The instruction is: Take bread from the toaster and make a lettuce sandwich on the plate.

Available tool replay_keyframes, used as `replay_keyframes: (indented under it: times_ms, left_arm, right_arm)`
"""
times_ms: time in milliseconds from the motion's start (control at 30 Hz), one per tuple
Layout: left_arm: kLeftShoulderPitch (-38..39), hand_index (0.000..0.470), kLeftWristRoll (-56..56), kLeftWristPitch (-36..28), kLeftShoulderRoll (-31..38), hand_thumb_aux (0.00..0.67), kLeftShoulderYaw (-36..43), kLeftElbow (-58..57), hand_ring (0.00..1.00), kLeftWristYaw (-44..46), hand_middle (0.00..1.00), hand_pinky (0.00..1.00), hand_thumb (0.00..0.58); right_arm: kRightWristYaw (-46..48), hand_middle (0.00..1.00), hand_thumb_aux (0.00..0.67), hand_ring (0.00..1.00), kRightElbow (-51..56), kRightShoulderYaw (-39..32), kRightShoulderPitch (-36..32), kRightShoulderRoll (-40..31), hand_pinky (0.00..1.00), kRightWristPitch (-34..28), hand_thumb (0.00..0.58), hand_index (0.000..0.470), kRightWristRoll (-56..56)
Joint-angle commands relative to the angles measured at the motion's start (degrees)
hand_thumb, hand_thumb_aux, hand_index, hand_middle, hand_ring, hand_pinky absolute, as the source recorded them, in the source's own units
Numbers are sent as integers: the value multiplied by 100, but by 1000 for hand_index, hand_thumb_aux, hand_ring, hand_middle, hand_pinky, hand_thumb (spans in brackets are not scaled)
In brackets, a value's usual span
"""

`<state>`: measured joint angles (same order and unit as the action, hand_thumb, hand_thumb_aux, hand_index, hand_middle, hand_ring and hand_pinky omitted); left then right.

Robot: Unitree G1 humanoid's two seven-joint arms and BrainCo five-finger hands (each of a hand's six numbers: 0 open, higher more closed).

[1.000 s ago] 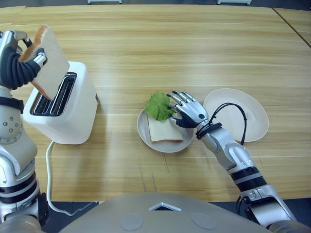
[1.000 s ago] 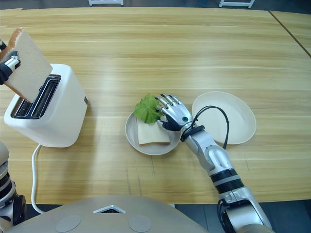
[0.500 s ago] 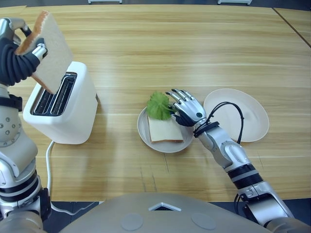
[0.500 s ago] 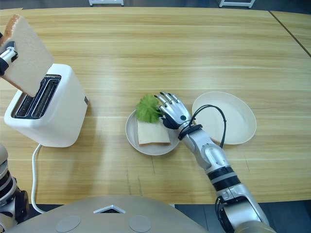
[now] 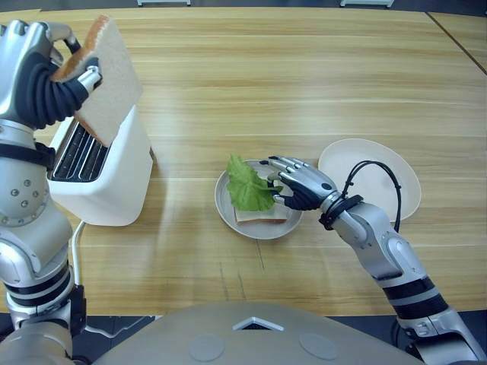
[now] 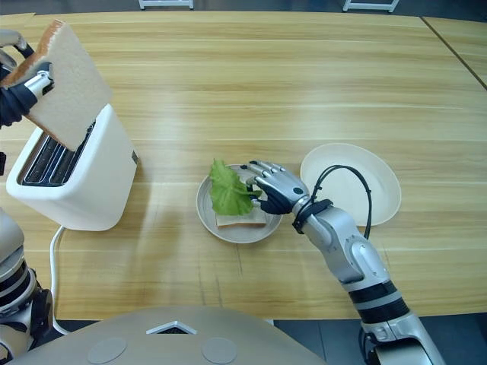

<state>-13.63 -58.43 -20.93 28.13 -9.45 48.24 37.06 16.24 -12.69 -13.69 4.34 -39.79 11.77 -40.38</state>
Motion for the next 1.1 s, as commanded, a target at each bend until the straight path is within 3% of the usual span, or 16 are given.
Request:
replay_keyframes:
  times_ms: [33, 400, 433, 467, 833, 1100]
  left_arm:
    - [54, 470, -81, -7, -75, 670, 121, -17, 1000, 63, 1000, 1000, 580]
    - [145, 470, -36, 32, -278, 670, 409, -107, 1000, 64, 1000, 1000, 580]
    - [134, 470, -1, 21, -349, 670, 516, -140, 1000, 82, 1000, 1000, 580]
    - [132, 470, 24, 23, -418, 670, 627, -186, 1000, 85, 1000, 1000, 580]
    - [261, 470, 115, 149, -773, 670, 1341, -437, 1000, 64, 1000, 1000, 580]
    - [189, 470, 260, 153, -1172, 670, 1984, -708, 1000, 87, 1000, 1000, 580]
  right_arm:
    - [98, 0, 670, 0, 4, 72, 181, -220, 0, -34, 580, 470, -276]
    - [99, 0, 670, 0, -163, 80, 209, -254, 0, -47, 580, 470, -667]
    - [99, 0, 399, 0, -177, 84, 205, -243, 0, -57, 485, 280, -678]
    - [71, 0, 5, 0, -200, 93, 192, -225, 0, -84, 9, 4, -725]
    - [-285, 0, 0, 0, -242, 493, -247, -650, 0, -200, 0, 0, -1684]
    - [-76, 0, 0, 0, -482, 1238, -314, -1123, 0, -104, 0, 0, -1311]
